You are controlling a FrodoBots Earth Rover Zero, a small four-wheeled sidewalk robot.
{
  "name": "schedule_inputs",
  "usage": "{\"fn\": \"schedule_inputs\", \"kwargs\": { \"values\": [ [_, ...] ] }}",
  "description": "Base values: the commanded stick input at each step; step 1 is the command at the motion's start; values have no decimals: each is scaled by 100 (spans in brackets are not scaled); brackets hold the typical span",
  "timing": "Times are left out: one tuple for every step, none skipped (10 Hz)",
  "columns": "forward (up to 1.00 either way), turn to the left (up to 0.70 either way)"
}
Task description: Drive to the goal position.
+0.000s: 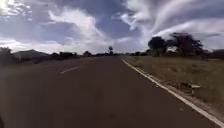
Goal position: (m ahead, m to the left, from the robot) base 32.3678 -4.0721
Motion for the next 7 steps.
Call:
{"fn": "schedule_inputs", "kwargs": {
  "values": [
    [100,-12],
    [100,0],
    [100,0],
    [100,0],
    [100,0],
    [100,0],
    [100,0]
  ]
}}
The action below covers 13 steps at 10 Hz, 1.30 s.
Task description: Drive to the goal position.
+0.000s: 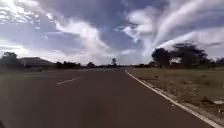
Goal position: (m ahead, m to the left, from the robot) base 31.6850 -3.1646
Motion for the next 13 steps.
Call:
{"fn": "schedule_inputs", "kwargs": {
  "values": [
    [100,0],
    [100,0],
    [100,0],
    [100,0],
    [100,0],
    [100,0],
    [100,0],
    [100,0],
    [100,0],
    [100,0],
    [100,0],
    [100,0],
    [100,0]
  ]
}}
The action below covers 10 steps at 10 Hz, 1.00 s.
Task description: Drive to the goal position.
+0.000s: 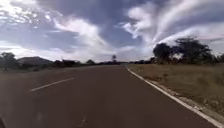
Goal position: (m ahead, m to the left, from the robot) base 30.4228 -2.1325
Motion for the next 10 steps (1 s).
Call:
{"fn": "schedule_inputs", "kwargs": {
  "values": [
    [100,0],
    [100,0],
    [100,0],
    [100,0],
    [100,-24],
    [100,-39],
    [100,-40],
    [100,-40],
    [100,-26],
    [100,0]
  ]
}}
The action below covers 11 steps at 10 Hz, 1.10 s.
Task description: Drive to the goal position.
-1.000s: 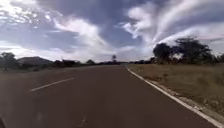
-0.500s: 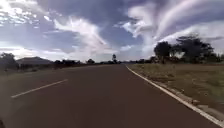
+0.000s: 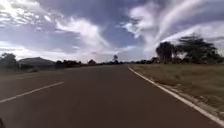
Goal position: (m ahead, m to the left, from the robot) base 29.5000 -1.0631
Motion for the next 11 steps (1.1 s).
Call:
{"fn": "schedule_inputs", "kwargs": {
  "values": [
    [100,0],
    [100,0],
    [100,0],
    [100,0],
    [100,0],
    [100,0],
    [100,0],
    [100,0],
    [100,0],
    [100,0],
    [100,0]
  ]
}}
